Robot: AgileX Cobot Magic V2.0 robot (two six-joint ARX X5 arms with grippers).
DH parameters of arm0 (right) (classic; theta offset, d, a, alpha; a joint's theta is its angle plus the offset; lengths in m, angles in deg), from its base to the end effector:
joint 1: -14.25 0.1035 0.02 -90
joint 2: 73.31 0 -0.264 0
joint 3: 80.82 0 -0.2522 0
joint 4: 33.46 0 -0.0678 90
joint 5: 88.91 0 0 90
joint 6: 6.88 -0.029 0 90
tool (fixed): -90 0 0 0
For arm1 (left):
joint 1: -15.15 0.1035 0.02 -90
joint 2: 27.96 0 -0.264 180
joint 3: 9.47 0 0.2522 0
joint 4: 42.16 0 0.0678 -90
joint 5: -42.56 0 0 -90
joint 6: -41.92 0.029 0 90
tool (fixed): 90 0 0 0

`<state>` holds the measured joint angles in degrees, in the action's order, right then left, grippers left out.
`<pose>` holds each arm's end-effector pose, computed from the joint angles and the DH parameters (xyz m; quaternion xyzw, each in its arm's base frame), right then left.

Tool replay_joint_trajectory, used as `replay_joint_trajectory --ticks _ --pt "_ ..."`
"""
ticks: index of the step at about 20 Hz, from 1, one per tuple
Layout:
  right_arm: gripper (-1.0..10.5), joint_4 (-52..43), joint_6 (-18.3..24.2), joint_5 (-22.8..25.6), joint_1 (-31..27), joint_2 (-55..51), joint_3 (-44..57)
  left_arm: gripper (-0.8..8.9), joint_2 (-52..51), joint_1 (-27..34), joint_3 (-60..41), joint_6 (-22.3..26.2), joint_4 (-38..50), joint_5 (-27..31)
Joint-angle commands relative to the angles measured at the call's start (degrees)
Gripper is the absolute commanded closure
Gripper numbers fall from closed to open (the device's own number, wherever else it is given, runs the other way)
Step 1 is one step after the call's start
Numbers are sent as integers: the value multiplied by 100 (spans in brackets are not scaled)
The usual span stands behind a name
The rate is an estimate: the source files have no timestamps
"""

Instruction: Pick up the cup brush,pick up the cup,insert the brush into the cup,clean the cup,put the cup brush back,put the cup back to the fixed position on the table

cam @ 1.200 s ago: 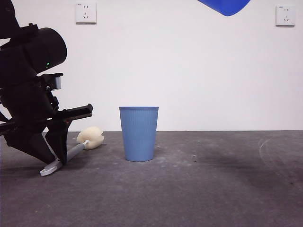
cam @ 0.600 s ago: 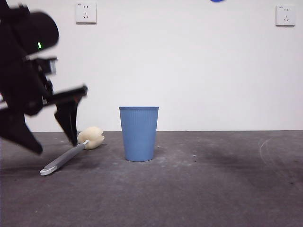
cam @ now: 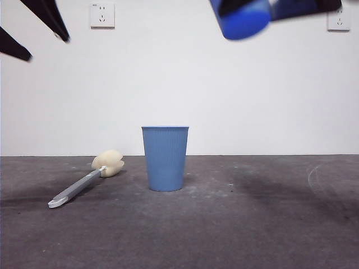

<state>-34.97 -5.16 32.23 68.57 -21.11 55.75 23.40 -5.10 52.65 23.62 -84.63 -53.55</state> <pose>0.1284 0.1532 0.2619 -0.0576 0.0435 0.2012 0.9769 0.1726 -0.0670 0.3060 -0.1157 0.3026 -0.1734 0.9300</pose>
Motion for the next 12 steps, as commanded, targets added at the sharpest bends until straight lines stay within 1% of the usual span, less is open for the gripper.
replay_joint_trajectory --ticks 1,4,6,8,10,12 --pt "959 -1010 -168 -35 -411 59 728 463 -433 17 -37 258 -332 -22" --pt "959 -2297 -380 -629 -1226 501 1464 463 -883 17 -37 356 -479 -20" --pt "959 -2852 -448 -1062 -1722 1130 1591 463 -1045 17 -37 356 -501 -35" --pt "959 -3521 -433 -1432 -2044 1853 1589 463 -1121 9 -37 356 -597 -92" --pt "959 -4207 -433 -1646 -2251 2612 1530 463 -1128 7 -37 356 -656 -203" --pt "959 -4640 -431 -1908 -2413 3305 1390 463 -1128 7 -37 361 -649 -214"
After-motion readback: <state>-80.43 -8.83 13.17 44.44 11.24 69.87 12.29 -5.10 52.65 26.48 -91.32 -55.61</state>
